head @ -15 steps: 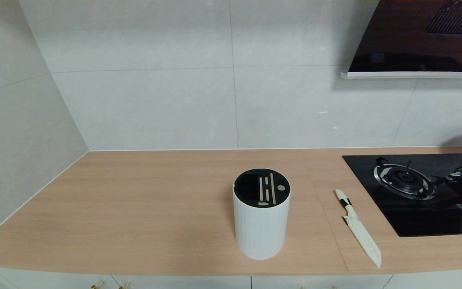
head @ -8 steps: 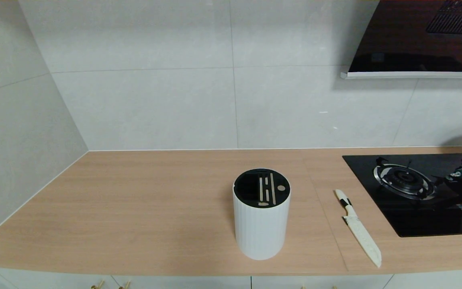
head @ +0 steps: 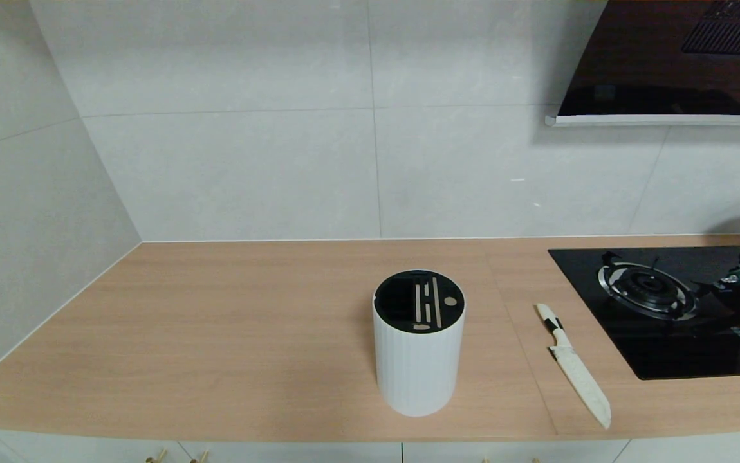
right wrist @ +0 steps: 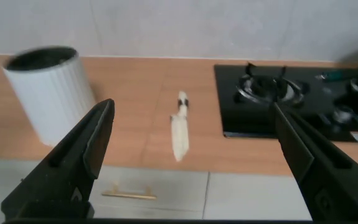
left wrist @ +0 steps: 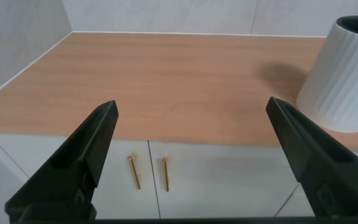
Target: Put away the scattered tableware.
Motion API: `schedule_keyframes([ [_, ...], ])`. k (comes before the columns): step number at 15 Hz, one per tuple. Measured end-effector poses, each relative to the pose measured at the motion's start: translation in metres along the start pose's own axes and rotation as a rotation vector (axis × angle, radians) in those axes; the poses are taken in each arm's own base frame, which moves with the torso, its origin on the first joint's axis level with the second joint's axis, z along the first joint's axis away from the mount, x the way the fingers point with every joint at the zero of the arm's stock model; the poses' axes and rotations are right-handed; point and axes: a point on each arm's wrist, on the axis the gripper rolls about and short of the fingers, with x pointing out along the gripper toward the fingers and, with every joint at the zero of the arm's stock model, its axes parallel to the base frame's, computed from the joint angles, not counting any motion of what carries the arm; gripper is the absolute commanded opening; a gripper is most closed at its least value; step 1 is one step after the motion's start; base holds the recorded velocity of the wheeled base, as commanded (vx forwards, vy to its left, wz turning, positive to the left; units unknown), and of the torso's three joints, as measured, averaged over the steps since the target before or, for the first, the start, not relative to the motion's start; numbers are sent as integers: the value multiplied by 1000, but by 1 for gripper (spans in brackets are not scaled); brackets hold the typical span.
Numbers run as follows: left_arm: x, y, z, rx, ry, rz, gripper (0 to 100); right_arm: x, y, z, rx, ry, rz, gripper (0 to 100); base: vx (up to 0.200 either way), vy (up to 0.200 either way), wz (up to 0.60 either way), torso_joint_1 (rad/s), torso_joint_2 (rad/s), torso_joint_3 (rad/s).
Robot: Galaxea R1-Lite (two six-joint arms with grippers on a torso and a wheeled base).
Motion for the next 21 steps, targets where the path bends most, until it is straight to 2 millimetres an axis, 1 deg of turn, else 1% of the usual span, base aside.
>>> schedule_keyframes([
  [2, 0, 0, 0, 0, 0, 0, 100, 19, -1, 23, 4, 79, 11, 100, 0, 0, 0, 0, 0, 0],
  [4, 0, 0, 0, 0, 0, 0, 100, 47, -1, 47, 7, 167, 15, 100, 0, 0, 0, 0, 0, 0],
  [6, 0, 0, 0, 0, 0, 0, 100, 85, -1, 64, 10, 272, 15, 100, 0, 0, 0, 0, 0, 0],
  [7, 0, 0, 0, 0, 0, 0, 100, 109, -1, 70, 11, 332, 18, 100, 0, 0, 0, 0, 0, 0],
  [9, 0, 0, 0, 0, 0, 0, 100, 151, 0, 72, 10, 430, 31, 100, 0, 0, 0, 0, 0, 0],
  [11, 0, 0, 0, 0, 0, 0, 100, 192, 3, 63, 7, 524, 38, 100, 0, 0, 0, 0, 0, 0],
  [12, 0, 0, 0, 0, 0, 0, 100, 211, 4, 54, 3, 575, 37, 100, 0, 0, 0, 0, 0, 0],
  [14, 0, 0, 0, 0, 0, 0, 100, 243, 6, 39, -6, 633, 33, 100, 0, 0, 0, 0, 0, 0],
  [17, 0, 0, 0, 1, 0, 0, 100, 284, 7, 9, -10, 720, 31, 100, 0, 0, 0, 0, 0, 0],
  [19, 0, 0, 0, 1, 0, 0, 100, 307, 8, -19, -13, 781, 29, 100, 0, 0, 0, 0, 0, 0],
  [21, 0, 0, 0, 1, 0, 0, 100, 325, 9, -45, -32, 802, 37, 100, 0, 0, 0, 0, 0, 0],
])
